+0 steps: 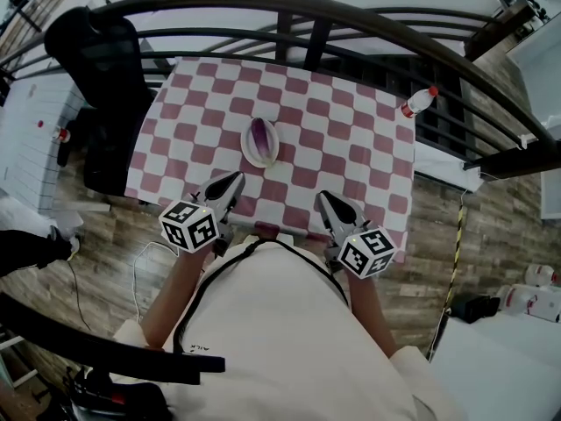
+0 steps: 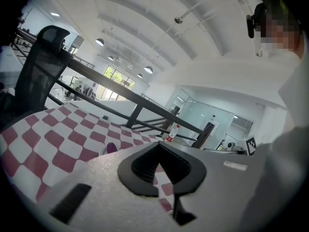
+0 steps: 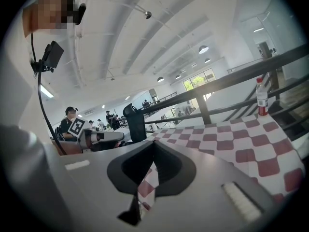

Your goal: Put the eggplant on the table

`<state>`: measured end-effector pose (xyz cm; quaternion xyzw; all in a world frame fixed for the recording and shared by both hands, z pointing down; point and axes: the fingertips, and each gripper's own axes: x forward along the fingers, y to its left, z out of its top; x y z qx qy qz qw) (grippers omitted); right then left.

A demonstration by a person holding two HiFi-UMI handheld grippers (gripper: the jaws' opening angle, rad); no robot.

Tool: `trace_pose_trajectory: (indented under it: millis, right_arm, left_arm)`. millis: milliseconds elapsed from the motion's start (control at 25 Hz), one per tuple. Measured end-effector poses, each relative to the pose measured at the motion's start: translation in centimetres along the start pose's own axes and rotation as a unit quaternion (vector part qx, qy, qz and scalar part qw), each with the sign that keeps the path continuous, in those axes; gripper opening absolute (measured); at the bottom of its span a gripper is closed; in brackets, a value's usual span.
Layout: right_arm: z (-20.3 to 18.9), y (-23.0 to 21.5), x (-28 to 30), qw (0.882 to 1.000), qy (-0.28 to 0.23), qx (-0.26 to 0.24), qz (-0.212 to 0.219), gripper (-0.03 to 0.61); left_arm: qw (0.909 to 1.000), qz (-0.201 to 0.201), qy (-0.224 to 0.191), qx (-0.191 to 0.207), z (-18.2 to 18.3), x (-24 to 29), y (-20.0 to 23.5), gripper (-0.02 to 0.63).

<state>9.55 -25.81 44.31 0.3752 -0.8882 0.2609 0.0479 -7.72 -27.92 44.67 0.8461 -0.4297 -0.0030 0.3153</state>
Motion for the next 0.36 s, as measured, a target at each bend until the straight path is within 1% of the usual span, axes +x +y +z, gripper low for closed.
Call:
trace_pose_trajectory:
  millis: [200,360]
  right_arm:
    - [-0.08,-0.1,0.15,1.0,0.002,0.0,-0.002,0.006]
    - [-0.06,-0.32,0.39,1.0,0.003,-0.002,-0.002,0.006]
  left_arm:
    - [1.0,0.0,-0.003,-0.007,0.33,0.15,0.31,0.003]
    - [0.9996,-0.009,-0.019,-0.017,0.84,0.25,0.38,0.005]
